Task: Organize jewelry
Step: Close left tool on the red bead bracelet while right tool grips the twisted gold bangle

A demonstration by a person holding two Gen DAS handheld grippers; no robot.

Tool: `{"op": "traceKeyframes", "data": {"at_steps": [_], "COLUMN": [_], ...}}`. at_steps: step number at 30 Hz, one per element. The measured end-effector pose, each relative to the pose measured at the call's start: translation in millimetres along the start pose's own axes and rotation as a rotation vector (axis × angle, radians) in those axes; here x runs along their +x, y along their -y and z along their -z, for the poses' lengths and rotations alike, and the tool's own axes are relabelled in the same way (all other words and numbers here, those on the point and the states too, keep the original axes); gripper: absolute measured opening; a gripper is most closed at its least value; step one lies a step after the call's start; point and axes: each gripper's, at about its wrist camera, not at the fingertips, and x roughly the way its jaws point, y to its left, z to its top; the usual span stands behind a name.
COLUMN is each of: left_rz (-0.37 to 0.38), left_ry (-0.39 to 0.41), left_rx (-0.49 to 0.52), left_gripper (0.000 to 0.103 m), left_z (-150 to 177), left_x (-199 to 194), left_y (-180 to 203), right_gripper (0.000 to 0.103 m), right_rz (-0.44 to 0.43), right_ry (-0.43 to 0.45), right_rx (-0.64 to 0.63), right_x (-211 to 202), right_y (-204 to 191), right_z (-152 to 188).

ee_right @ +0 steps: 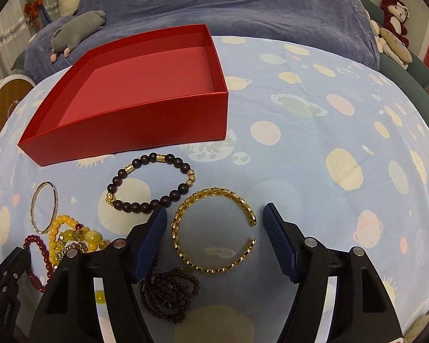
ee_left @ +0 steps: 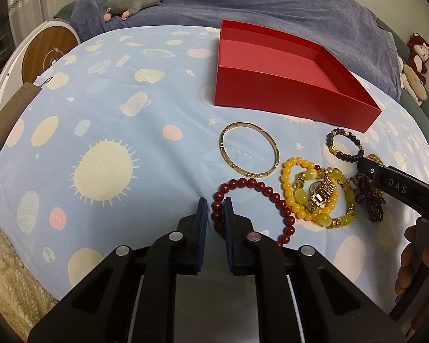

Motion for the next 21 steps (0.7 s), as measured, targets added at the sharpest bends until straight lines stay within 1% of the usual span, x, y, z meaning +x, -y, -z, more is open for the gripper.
{"op": "traceKeyframes", "data": {"at_steps": [1,3,7,13,17,21], "left_rz": [-0.001,-0.003,0.001,-0.006,0.0,0.011], "left_ry": [0.0,0.001,0.001,-0.001,0.004,0.028], "left_rx": [0.002,0.004,0.001,0.003,0.001,0.005], "left_gripper": [0.011,0.011,0.011,0.009,0.008,0.007], "left_z": [0.0,0.1,0.5,-0.9,-6.1,-14.0], "left_x": [0.2,0.2,-0.1,-2.0,-5.5,-11.4], "left_y": [0.0,0.2,0.1,1.6,1.6,1.1], "right_gripper": [0.064,0.054,0.054,0.054,0.054,0.054], "right_rz": [-0.003,-0.015,-0.032,-0.061,-0.076,-0.092], "right_ry": [0.003,0.011,0.006,0.002,0.002,-0.003], "right_rx": [-0.003,-0.011,-0.001,0.065,0.079,0.083], "right_x": [-0.1,-1.5,-6.8,-25.0,-37.2,-47.5], "right_y": [0.1,0.0,2.3,13.2,10.5,6.4], "right_z": [0.1,0.5,6.0,24.1,37.1,49.2]}}
